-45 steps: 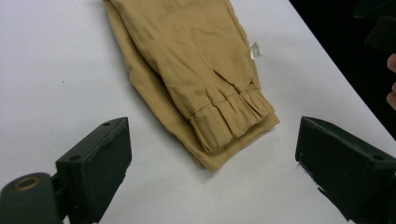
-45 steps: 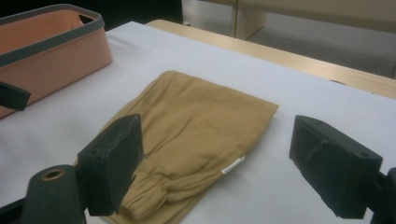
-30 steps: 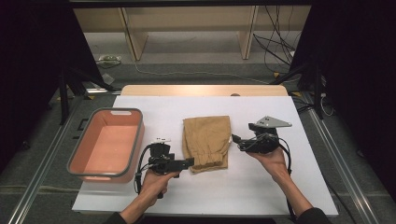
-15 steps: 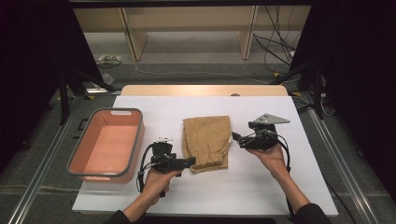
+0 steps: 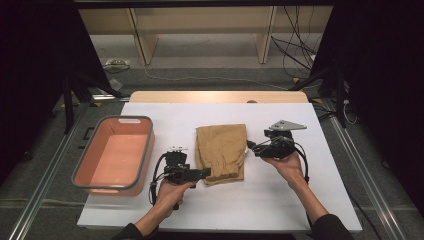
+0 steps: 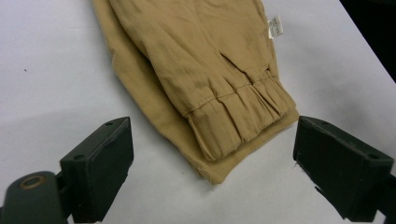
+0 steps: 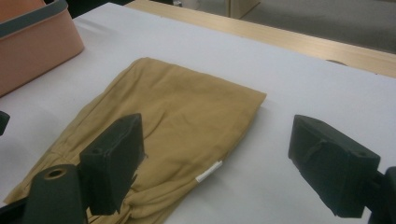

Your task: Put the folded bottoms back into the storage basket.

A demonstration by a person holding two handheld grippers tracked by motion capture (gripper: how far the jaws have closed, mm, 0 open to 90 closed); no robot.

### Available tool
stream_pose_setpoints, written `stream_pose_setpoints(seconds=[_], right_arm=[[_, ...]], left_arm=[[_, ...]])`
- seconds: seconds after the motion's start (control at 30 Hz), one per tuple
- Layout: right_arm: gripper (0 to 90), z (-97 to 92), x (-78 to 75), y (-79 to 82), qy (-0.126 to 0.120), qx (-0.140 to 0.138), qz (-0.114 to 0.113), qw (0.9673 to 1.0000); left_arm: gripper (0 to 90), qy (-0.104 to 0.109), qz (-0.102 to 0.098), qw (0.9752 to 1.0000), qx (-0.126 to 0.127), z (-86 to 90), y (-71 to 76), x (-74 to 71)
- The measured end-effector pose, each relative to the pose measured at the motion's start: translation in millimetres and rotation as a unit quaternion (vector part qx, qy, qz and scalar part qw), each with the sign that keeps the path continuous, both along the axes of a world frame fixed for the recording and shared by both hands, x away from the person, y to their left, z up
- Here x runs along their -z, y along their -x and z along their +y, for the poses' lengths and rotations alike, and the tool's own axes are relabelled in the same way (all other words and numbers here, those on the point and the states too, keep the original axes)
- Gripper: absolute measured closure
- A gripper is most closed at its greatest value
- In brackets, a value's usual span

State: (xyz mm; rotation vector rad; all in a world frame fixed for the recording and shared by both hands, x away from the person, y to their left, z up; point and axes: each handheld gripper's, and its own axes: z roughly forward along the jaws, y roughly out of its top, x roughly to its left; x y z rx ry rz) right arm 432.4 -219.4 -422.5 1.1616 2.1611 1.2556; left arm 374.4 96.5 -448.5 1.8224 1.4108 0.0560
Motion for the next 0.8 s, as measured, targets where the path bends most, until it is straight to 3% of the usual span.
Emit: stream_pose_setpoints(seconds=[0.8], right_arm=[[19.5,3.4,5.4,-15.9,-0.001,0.005,0.018,0.9998]], left_arm=[[13.8,-0.017,0.011,0.9997,-0.011,-3.8,-13.1,7.7]])
